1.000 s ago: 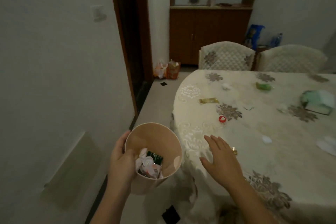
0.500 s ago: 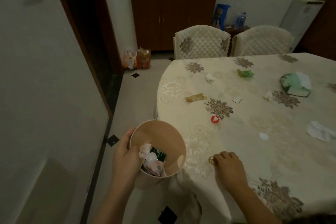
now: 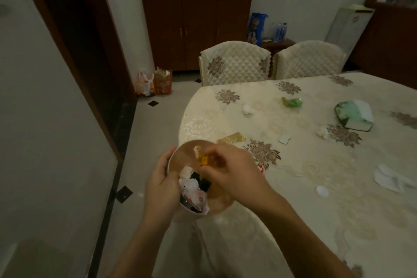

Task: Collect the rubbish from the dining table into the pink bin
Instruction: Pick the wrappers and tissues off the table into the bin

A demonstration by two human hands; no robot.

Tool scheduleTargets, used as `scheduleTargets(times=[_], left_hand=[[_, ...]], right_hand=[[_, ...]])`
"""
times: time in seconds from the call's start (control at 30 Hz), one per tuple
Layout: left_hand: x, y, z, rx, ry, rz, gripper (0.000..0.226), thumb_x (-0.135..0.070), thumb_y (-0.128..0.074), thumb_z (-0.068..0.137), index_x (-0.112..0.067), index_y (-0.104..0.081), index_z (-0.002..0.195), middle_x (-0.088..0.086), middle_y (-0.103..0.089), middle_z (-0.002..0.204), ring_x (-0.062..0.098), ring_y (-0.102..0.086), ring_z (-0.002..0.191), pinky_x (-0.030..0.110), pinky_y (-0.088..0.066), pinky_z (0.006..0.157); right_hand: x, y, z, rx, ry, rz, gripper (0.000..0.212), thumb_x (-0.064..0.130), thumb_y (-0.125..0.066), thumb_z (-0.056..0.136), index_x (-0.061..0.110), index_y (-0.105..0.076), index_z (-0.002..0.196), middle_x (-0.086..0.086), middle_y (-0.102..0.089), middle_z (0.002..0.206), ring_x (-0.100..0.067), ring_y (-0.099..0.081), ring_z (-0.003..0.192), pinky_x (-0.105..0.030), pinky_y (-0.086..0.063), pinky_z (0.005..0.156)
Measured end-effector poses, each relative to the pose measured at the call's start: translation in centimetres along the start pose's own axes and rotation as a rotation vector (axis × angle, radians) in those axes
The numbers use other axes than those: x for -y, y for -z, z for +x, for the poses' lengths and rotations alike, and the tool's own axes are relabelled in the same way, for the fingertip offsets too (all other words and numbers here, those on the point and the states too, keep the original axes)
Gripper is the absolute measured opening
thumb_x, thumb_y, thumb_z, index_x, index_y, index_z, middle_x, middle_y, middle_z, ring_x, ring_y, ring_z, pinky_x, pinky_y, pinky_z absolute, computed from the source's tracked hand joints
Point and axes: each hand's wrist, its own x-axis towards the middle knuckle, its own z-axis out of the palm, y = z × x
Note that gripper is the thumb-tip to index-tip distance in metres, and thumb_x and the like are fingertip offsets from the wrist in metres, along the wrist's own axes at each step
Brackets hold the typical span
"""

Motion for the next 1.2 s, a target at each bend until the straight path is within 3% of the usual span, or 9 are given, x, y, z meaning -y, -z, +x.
scheduleTargets(times=[0.13,0.23,0.33,0.5,0.6,0.77,0.9,1.0,1.2], left_hand=[[-0.1,-1.5,2.3,0.058,-0.007,0.007,0.037,-0.008,-0.043,0.092,-0.029,-0.052,0.121,-0.004,-0.058,0.117,0.011,-0.056,0.104,0.028,-0.048,0.083],[-0.2,-2.6,4.5,0.097,0.002,0.024,0.038,-0.009,-0.045,0.092,-0.027,-0.053,0.124,-0.003,-0.058,0.121,0.018,-0.054,0.113,0.038,-0.046,0.095],[-0.3,-3.3,6.9,0.155,-0.017,0.064,0.04,-0.007,-0.043,0.091,-0.024,-0.053,0.126,-0.002,-0.058,0.121,0.02,-0.054,0.113,0.04,-0.045,0.097],[-0.5,-3.6,11.2,0.221,0.017,0.102,0.042,-0.011,-0.047,0.085,-0.032,-0.054,0.121,0.0,-0.057,0.129,0.023,-0.053,0.118,0.047,-0.043,0.1],[-0.5,-3.7,13.4,0.24,0.039,0.123,0.043,-0.02,-0.051,0.084,-0.035,-0.052,0.125,-0.004,-0.057,0.13,0.022,-0.053,0.117,0.049,-0.044,0.098],[-0.1,-3.9,16.1,0.255,0.039,0.136,0.047,-0.03,-0.056,0.077,-0.036,-0.054,0.123,-0.006,-0.06,0.125,0.02,-0.056,0.113,0.048,-0.047,0.093],[0.3,-3.8,17.7,0.276,0.059,0.123,0.052,-0.034,-0.055,0.069,-0.035,-0.056,0.122,-0.007,-0.062,0.118,0.016,-0.057,0.106,0.037,-0.049,0.085],[0.7,-3.7,18.4,0.316,0.058,0.107,0.046,-0.028,-0.061,0.076,-0.035,-0.056,0.121,-0.005,-0.062,0.119,0.018,-0.058,0.108,0.042,-0.05,0.089],[1.3,-3.7,19.2,0.357,0.053,0.107,0.046,-0.018,-0.063,0.081,-0.034,-0.054,0.124,-0.005,-0.061,0.125,0.019,-0.057,0.113,0.046,-0.047,0.095]], right_hand=[[-2.0,-3.9,3.2,0.341,-0.074,-0.431,0.029,0.022,-0.057,0.085,0.007,-0.056,0.11,-0.013,-0.061,0.115,-0.024,-0.055,0.099,-0.028,-0.035,0.085],[-2.8,-3.9,4.8,0.395,-0.151,-0.414,0.024,0.02,-0.058,0.084,0.006,-0.059,0.103,-0.013,-0.065,0.102,-0.025,-0.061,0.088,-0.03,-0.044,0.073],[-3.3,-2.2,5.5,0.194,-0.197,-0.254,0.022,0.018,-0.053,0.086,0.009,-0.059,0.106,-0.009,-0.066,0.103,-0.023,-0.059,0.092,-0.029,-0.043,0.074],[-9.1,0.8,4.7,-0.414,-0.406,-0.105,0.021,0.013,-0.058,0.085,0.014,-0.062,0.106,-0.006,-0.066,0.105,-0.019,-0.058,0.095,-0.027,-0.044,0.086],[-15.3,-0.9,4.3,-0.344,-0.6,-0.215,0.028,0.011,-0.057,0.085,0.009,-0.056,0.113,-0.013,-0.059,0.115,-0.028,-0.053,0.107,-0.029,-0.038,0.087],[-20.9,-5.7,2.7,-0.128,-0.731,-0.338,0.025,0.003,-0.054,0.082,0.004,-0.058,0.107,-0.016,-0.058,0.112,-0.036,-0.052,0.102,-0.038,-0.044,0.082],[-20.8,-7.3,2.4,-0.259,-0.726,-0.395,0.017,-0.004,-0.057,0.08,0.003,-0.063,0.094,-0.019,-0.063,0.095,-0.038,-0.053,0.09,-0.042,-0.047,0.069],[-19.2,-6.3,3.9,-0.393,-0.666,-0.326,0.021,-0.004,-0.061,0.078,0.005,-0.063,0.097,-0.015,-0.062,0.092,-0.035,-0.055,0.086,-0.04,-0.048,0.072],[-9.1,-0.9,9.6,-0.711,-0.327,-0.168,0.031,0.014,-0.07,0.076,0.016,-0.06,0.105,0.006,-0.058,0.095,-0.003,-0.051,0.088,-0.005,-0.037,0.082]])
